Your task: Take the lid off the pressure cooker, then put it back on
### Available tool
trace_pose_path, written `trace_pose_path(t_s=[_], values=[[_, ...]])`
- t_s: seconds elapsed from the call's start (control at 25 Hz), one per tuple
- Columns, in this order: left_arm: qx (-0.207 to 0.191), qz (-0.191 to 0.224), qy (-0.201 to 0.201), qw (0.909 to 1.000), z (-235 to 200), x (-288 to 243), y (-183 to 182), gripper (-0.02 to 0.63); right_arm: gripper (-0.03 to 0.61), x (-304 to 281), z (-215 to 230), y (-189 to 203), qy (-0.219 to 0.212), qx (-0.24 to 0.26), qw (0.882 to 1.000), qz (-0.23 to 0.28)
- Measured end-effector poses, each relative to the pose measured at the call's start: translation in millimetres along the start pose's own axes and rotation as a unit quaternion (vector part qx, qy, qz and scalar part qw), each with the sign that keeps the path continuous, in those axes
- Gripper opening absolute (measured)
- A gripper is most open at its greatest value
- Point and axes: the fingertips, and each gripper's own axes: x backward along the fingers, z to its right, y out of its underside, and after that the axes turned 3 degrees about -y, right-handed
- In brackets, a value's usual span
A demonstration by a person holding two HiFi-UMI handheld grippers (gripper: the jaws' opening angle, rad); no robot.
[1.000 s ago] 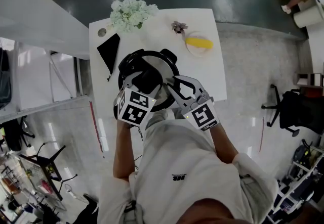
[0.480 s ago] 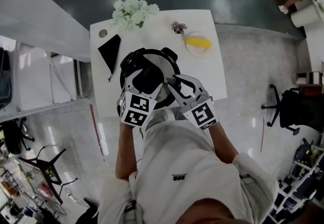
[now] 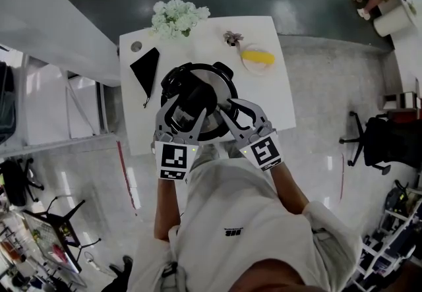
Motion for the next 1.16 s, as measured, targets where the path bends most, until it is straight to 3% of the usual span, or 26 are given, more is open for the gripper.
trace_pose_path(t_s=[0.16,0.48,1.16], values=[[0.025,0.023,-0.028,0.9990,-6.5,19.2,4.7,0.265,0.078,2.2,-2.7,-4.5,0.013,0.006,1.000,0.018],[0.029,0.019,-0.056,0.9978,-12.4,39.7,16.5,0.259,0.080,-6.2,-13.7,-5.5,0.004,0.012,1.000,0.020],[0.024,0.037,-0.045,0.9980,-10.6,29.7,6.2,0.238,0.084,-11.3,-8.8,-14.3,0.000,0.036,0.999,0.016]])
